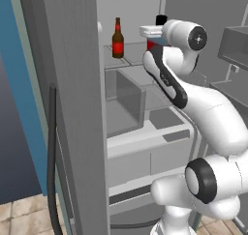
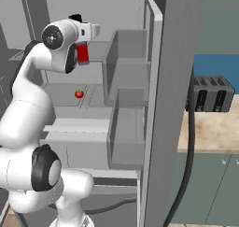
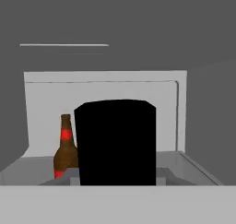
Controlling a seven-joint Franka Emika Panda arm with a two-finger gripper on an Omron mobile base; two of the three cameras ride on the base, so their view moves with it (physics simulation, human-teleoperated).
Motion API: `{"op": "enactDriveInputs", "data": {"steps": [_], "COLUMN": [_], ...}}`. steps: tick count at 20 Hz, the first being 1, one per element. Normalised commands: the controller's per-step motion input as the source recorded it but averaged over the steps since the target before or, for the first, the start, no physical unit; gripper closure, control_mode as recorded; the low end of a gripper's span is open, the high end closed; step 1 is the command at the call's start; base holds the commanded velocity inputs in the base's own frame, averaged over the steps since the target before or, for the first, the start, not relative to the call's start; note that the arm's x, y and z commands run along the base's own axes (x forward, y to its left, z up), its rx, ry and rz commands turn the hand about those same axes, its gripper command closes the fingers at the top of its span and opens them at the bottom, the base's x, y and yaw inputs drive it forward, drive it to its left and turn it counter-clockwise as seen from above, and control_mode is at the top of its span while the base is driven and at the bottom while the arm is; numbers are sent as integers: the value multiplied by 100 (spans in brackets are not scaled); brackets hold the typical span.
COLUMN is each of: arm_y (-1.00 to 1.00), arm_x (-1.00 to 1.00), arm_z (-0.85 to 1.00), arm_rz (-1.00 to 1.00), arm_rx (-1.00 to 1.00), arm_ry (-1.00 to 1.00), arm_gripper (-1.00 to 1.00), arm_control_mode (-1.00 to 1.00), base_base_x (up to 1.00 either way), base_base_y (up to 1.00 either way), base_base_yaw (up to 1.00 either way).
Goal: Place the beer and liquor on the top shelf of the fridge to keep them out of children's reach, and place the tomato on lower shelves for easy access.
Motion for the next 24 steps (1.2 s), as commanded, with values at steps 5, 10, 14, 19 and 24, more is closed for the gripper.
{"op": "enactDriveInputs", "data": {"steps": [5, 10, 14, 19, 24], "arm_y": [-2, -5, -2, -6, -7], "arm_x": [71, 67, 63, 54, 49], "arm_z": [0, 0, -3, -22, -30], "arm_rz": [0, 0, 0, 0, 0], "arm_rx": [0, 0, 0, 0, 0], "arm_ry": [0, 0, 0, 0, 0], "arm_gripper": [100, 100, 100, 100, 100], "arm_control_mode": [-100, -100, -100, -100, -100], "base_base_x": [0, 0, 0, 0, 0], "base_base_y": [0, 0, 0, 0, 0], "base_base_yaw": [0, 0, 0, 0, 0]}}
